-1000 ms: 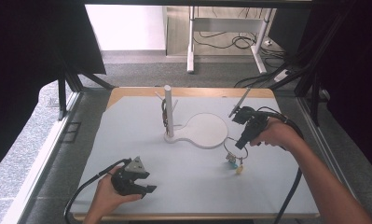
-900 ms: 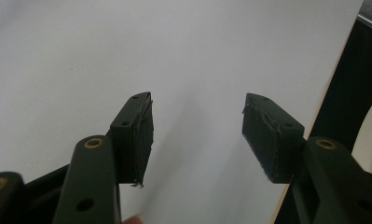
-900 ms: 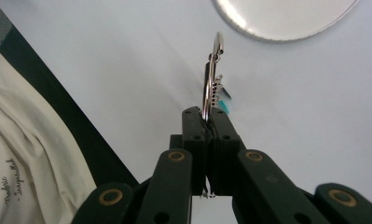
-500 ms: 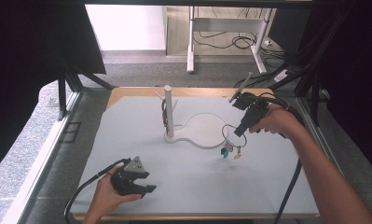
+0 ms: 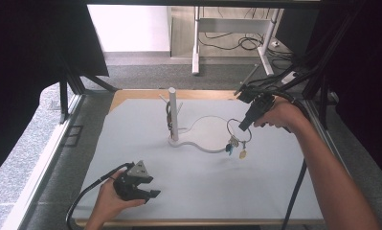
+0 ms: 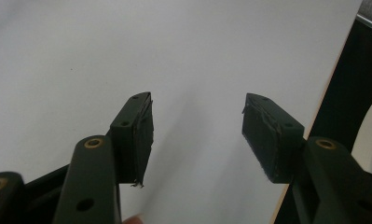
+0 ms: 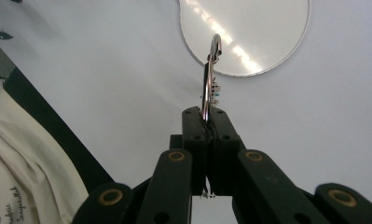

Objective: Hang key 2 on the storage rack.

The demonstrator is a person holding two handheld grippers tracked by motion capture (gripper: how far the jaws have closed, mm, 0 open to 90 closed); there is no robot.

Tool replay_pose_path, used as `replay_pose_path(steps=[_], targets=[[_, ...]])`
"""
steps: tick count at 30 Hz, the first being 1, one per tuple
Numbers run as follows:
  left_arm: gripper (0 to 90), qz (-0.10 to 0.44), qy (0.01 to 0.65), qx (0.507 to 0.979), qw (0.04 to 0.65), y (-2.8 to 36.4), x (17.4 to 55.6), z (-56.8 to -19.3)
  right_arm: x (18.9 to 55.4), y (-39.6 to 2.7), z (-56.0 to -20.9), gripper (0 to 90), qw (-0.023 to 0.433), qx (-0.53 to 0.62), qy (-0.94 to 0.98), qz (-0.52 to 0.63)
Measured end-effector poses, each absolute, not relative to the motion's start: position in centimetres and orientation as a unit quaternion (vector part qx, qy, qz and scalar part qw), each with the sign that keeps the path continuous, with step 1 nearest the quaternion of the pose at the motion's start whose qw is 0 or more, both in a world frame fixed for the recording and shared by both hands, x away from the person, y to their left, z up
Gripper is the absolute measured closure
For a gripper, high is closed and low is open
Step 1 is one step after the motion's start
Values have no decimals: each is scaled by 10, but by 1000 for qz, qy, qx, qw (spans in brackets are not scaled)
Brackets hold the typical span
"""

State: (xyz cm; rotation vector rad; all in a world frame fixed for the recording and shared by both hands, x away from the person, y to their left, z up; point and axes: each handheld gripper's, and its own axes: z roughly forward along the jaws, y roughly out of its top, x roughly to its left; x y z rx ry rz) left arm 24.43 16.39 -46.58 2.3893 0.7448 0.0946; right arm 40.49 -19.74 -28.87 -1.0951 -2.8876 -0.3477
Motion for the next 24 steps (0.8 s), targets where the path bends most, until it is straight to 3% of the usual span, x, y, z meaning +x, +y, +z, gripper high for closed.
replay_pose_path(steps=[24], targets=[[436, 36, 281, 905, 317, 165, 244, -465, 433, -171, -280, 870, 5, -358, -926, -121]])
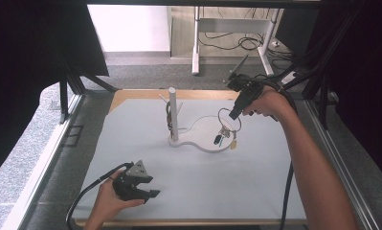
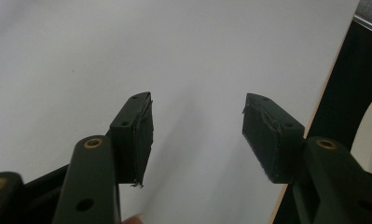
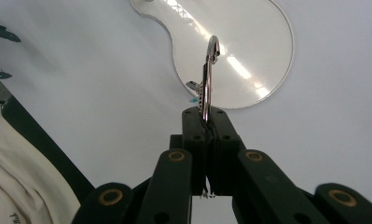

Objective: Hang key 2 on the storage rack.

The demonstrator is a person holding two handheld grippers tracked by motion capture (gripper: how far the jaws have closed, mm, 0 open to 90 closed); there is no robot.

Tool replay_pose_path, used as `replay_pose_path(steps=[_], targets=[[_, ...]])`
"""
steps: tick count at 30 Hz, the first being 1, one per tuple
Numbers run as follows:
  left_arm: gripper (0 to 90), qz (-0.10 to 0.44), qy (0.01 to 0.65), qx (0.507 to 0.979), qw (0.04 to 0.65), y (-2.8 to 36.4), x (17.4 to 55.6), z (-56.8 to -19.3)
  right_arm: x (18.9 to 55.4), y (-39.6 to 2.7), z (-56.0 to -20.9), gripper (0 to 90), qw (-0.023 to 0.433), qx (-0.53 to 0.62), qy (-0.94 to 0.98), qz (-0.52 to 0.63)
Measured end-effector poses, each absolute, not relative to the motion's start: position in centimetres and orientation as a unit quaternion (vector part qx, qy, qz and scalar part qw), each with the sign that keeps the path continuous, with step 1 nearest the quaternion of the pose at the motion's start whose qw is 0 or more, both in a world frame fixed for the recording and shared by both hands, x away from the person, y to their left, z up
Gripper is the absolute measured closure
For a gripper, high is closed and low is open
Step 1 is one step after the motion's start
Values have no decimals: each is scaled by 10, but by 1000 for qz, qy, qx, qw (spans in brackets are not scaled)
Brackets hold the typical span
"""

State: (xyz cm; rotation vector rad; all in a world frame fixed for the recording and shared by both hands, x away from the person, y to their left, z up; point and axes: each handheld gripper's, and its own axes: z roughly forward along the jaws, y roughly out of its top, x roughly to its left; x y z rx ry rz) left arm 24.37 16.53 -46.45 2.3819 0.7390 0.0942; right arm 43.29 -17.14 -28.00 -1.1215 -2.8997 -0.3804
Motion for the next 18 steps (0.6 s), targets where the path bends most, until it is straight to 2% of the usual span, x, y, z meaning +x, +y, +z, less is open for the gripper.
replay_pose_path(steps=[18], targets=[[435, 33, 277, 906, 319, 165, 244, -465, 450, -150, -282, 869, 3, -359, -922, -143]])
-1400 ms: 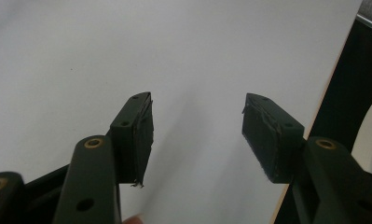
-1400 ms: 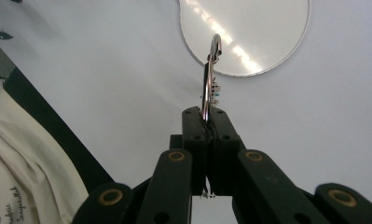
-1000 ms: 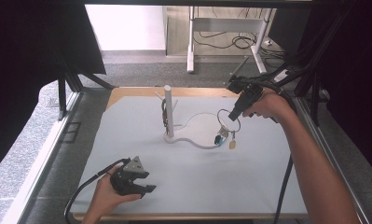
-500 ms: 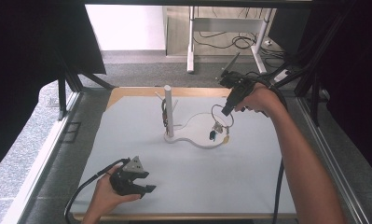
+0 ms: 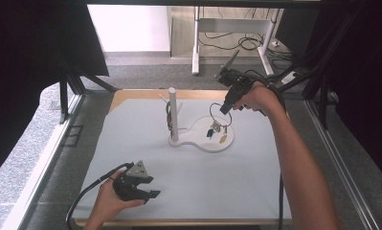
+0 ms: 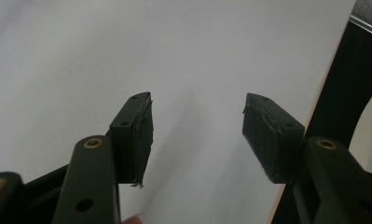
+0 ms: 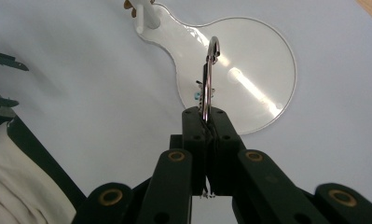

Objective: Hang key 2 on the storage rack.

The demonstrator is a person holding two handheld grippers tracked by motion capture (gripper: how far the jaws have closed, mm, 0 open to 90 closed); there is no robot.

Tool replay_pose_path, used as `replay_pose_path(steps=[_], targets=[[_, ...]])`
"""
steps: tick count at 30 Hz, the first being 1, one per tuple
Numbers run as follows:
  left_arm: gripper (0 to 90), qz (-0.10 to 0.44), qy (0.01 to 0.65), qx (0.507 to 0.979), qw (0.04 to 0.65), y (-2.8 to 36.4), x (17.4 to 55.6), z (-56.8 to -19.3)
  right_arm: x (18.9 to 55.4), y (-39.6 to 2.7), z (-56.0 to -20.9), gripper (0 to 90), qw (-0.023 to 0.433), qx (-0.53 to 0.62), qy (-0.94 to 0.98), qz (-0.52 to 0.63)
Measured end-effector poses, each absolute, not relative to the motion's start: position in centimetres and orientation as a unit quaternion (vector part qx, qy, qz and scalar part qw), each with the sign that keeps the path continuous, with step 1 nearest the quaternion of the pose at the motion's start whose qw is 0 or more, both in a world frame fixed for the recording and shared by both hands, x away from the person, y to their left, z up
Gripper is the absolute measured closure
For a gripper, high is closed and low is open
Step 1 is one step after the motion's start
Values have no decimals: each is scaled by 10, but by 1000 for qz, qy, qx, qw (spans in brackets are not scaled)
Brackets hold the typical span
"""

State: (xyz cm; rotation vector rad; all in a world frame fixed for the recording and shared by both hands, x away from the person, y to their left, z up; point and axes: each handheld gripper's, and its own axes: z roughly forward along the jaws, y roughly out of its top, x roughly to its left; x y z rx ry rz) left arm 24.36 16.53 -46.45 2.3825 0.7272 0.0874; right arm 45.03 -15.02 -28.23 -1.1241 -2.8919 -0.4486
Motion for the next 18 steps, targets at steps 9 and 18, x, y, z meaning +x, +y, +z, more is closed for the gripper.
replay_pose_path(steps=[9, 18], targets=[[435, 33, 276, 906, 319, 165, 243, -464, 455, -144, -282, 869, -4, -366, -920, -138], [436, 33, 277, 904, 324, 166, 243, -464, 459, -131, -280, 869, -9, -356, -924, -136]])
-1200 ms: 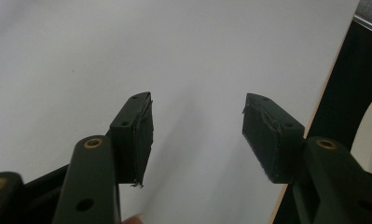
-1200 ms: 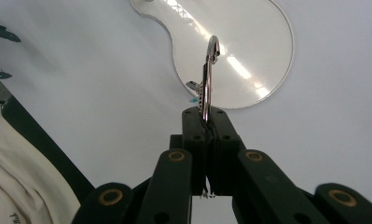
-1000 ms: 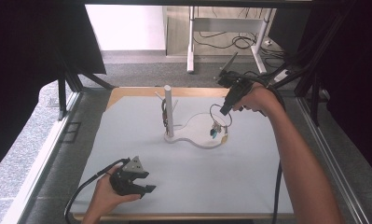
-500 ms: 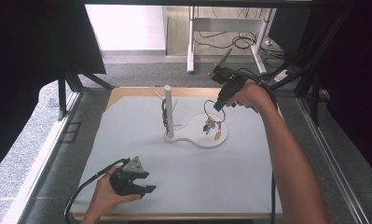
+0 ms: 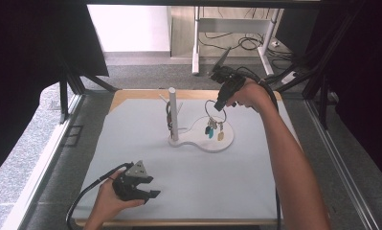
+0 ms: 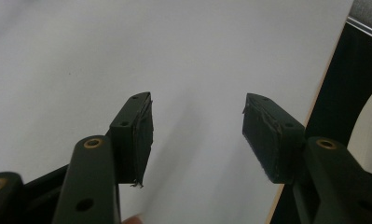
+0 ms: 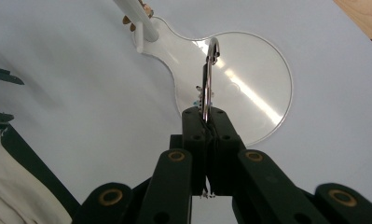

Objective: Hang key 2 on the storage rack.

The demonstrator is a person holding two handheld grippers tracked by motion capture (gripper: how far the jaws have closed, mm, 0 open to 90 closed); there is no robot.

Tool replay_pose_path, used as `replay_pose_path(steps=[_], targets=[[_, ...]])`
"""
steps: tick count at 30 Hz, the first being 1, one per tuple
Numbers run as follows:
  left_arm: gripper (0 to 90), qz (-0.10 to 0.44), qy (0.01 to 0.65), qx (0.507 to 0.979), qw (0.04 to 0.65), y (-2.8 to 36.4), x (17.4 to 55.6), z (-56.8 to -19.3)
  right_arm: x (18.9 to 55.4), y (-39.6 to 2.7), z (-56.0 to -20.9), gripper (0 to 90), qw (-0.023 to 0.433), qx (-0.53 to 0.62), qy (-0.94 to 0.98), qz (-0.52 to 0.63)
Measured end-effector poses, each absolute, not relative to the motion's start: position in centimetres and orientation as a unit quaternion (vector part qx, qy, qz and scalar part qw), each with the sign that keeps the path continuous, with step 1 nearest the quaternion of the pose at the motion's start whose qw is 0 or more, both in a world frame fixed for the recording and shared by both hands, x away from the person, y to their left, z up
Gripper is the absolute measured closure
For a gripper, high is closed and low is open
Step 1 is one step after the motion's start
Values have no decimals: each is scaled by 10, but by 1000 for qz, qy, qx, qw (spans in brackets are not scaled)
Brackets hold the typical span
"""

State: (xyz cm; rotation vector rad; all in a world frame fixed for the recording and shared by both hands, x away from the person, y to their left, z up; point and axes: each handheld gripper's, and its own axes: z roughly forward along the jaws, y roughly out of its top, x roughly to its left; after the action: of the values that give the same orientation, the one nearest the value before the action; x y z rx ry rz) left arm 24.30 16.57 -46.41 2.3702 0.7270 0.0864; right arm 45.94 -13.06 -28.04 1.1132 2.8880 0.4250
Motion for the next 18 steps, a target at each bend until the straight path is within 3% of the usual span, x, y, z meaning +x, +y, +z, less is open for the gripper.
replay_pose_path(steps=[18], targets=[[434, 31, 276, 901, 332, 168, 242, -461, 472, -108, -280, 869, 8, 348, 927, 140]])
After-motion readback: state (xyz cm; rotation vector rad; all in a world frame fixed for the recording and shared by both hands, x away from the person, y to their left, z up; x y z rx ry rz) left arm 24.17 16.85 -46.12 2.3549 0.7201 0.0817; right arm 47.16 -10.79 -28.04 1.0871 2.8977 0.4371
